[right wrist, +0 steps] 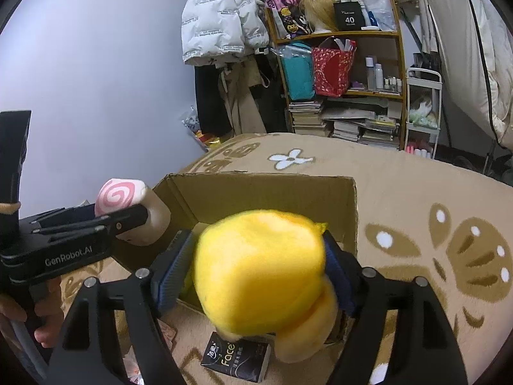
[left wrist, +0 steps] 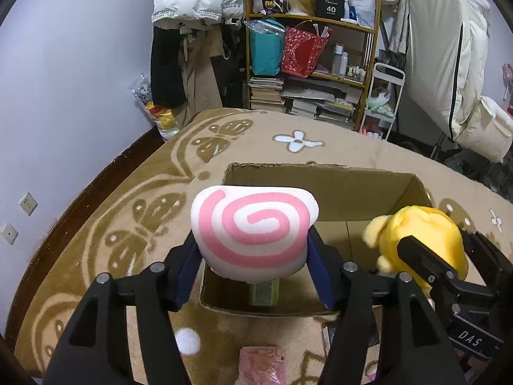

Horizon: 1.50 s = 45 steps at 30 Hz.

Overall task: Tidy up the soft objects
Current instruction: 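Lift both held items over the box and open both tools to drop them inside, then withdraw both open tools from the box, then lower the right tool onto the lavender doll plush while the left tool reaches the pink wrapped roll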

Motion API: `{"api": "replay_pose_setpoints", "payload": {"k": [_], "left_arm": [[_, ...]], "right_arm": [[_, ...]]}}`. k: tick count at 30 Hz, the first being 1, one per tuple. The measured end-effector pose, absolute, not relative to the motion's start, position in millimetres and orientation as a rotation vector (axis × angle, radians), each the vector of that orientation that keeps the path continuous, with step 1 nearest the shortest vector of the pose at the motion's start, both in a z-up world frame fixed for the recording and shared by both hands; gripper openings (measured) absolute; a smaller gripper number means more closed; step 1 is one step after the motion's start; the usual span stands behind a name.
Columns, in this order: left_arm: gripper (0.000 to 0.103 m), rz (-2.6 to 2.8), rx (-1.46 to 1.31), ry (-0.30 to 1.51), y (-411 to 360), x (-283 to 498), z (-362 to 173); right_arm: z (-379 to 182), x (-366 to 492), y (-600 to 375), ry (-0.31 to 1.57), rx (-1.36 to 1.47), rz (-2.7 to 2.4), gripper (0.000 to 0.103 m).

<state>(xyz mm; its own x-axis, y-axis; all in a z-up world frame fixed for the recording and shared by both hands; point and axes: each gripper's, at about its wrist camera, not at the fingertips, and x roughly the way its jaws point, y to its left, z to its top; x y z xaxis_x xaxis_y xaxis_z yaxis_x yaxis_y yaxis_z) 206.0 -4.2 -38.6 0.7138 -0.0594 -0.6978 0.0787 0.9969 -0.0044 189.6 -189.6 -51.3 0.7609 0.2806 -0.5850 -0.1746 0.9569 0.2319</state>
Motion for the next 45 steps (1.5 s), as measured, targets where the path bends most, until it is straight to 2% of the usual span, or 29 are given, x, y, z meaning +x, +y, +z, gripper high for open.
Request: {"api": "replay_pose_setpoints", "payload": {"k": [2, 3, 4, 5, 8, 10, 33, 45], "left_arm": [[0.069, -0.074, 0.036, 0.778, -6, 205, -39], [0.073, -0.074, 0.040, 0.782, -6, 205, -39], [0.081, -0.077, 0.048, 0.792, -6, 204, -39], [0.084, -0.079, 0.052, 0.797, -7, 204, -39], [0.093, -0.078, 0.070, 0.777, -8, 199, -34], [0.099, -0.079, 0.064, 0.762, -7, 196, -29], [0.102, -0.084, 0.053, 0.765, 12, 126, 16], [0.102, -0.111, 0.036, 0.910, 18, 102, -4]], "right_arm": [[-49, 188, -192, 0.655, 0.175, 0.252, 0.090], [-48, 187, -192, 0.650, 0.174, 0.250, 0.092], [-45, 185, -193, 0.647, 0.169, 0.242, 0.092], [-44, 185, -193, 0.647, 0.168, 0.239, 0.092], [-40, 184, -196, 0.648, 0.188, 0.241, 0.103], [-36, 180, -197, 0.643, 0.199, 0.242, 0.103], [12, 106, -191, 0.612, 0.173, 0.204, 0.103], [-1, 70, -186, 0.671, 0.188, 0.203, 0.103]]}}
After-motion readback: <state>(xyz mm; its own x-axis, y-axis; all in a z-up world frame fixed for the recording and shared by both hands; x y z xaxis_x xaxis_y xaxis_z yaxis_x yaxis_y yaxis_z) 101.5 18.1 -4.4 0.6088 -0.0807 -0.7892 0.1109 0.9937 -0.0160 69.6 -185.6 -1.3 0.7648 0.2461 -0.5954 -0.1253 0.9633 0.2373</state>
